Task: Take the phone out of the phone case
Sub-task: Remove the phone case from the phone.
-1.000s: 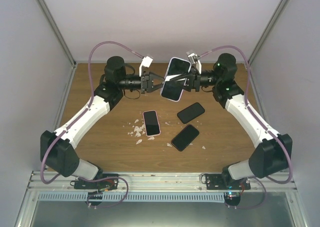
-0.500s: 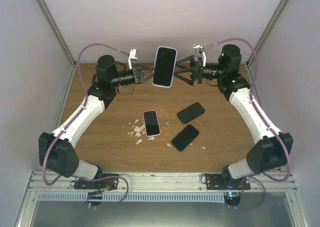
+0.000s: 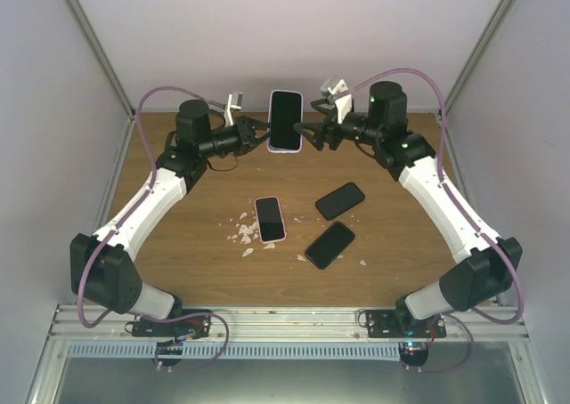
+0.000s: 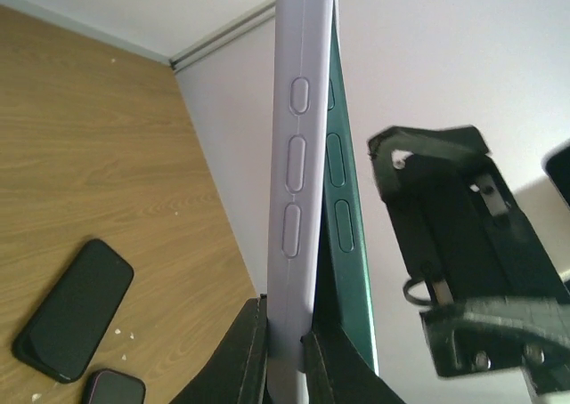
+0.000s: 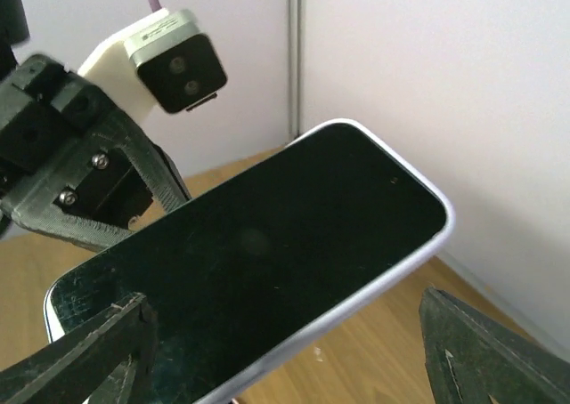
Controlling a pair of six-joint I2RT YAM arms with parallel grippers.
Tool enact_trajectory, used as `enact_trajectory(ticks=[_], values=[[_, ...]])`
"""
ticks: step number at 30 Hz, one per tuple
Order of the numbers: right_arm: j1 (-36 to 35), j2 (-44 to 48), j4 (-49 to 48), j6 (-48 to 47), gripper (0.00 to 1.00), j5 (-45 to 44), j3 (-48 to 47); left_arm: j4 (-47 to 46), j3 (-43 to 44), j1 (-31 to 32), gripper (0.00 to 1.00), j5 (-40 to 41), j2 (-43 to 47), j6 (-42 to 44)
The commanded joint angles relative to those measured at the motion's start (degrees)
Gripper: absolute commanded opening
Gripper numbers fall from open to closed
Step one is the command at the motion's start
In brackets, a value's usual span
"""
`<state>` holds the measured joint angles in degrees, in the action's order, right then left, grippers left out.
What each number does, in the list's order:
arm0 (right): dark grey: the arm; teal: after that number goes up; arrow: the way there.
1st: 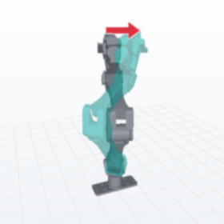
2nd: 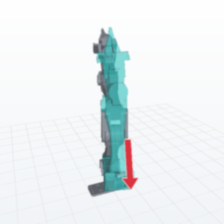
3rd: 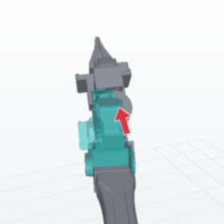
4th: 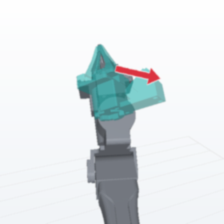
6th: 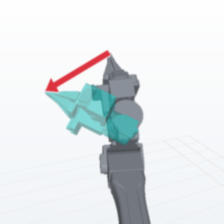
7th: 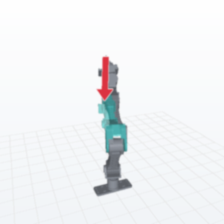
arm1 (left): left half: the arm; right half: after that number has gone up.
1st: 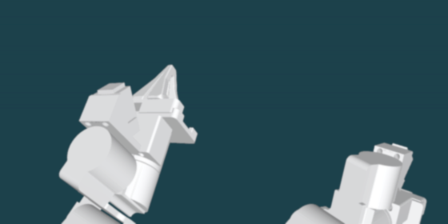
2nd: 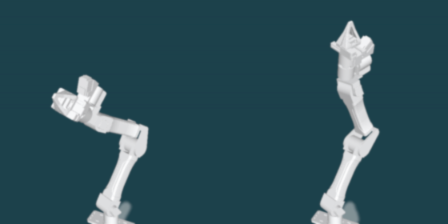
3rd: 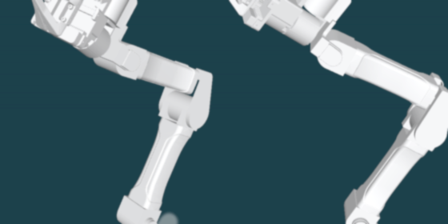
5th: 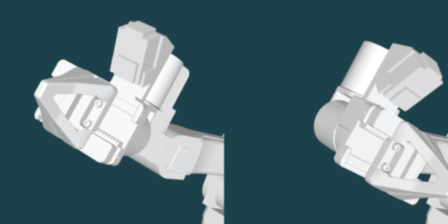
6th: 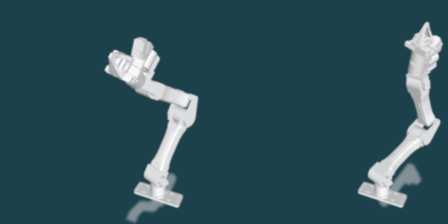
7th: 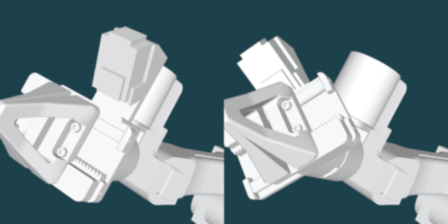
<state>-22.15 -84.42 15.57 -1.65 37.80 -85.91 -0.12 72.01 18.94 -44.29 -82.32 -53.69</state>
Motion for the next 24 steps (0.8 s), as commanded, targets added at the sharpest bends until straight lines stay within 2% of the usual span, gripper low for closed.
enact_trajectory(ticks=[1, 14, 24], values=[[-4.96, 0.7, 4.42, -12.89, 0.8, -13.78, -1.6, -2.25, 1.3, -0.82, 0.0, 2.01, -1.16, -3.45], [-17.04, 0.4, 3.05, -23.58, 0.72, -28.34, 1.66, -3.58, -1.81, -2.24, 0.0, 3.01, -3.59, -8.79], [-20.88, -1.72, -0.17, -28.25, 0.69, -33.82, 3.69, -3.81, -3.28, -2.44, 0.0, 3.65, -3.71, -9.98]])
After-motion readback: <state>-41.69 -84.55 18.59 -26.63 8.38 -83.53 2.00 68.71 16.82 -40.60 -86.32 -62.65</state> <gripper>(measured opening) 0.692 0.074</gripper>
